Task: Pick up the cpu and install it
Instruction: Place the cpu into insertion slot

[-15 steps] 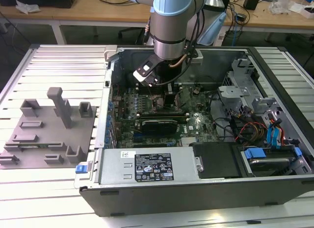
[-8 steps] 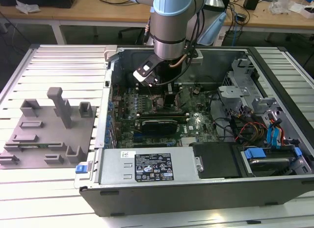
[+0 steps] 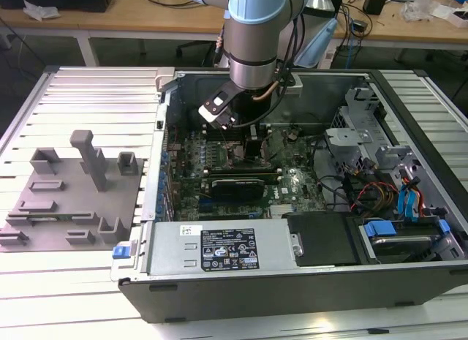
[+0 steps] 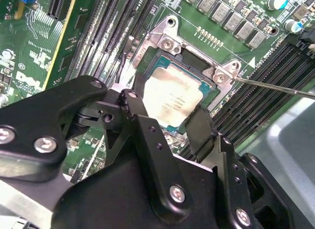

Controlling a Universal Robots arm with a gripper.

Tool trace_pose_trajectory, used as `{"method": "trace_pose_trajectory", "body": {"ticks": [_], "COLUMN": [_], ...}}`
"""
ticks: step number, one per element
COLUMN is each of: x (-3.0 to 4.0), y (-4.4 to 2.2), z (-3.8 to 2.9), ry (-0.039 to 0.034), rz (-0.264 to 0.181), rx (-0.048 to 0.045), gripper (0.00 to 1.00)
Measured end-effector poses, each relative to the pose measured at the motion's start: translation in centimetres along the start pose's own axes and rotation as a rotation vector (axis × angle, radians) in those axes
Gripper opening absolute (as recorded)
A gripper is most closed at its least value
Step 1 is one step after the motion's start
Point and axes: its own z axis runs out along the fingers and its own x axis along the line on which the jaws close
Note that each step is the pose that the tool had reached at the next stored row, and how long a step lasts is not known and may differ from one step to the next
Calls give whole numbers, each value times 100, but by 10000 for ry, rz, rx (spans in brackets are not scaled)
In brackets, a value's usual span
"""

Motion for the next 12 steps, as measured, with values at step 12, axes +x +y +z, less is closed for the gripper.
{"method": "trace_pose_trajectory", "body": {"ticks": [12], "x": [-4], "y": [3], "z": [-81], "ry": [0], "rz": [0], "rx": [0], "gripper": [46]}}
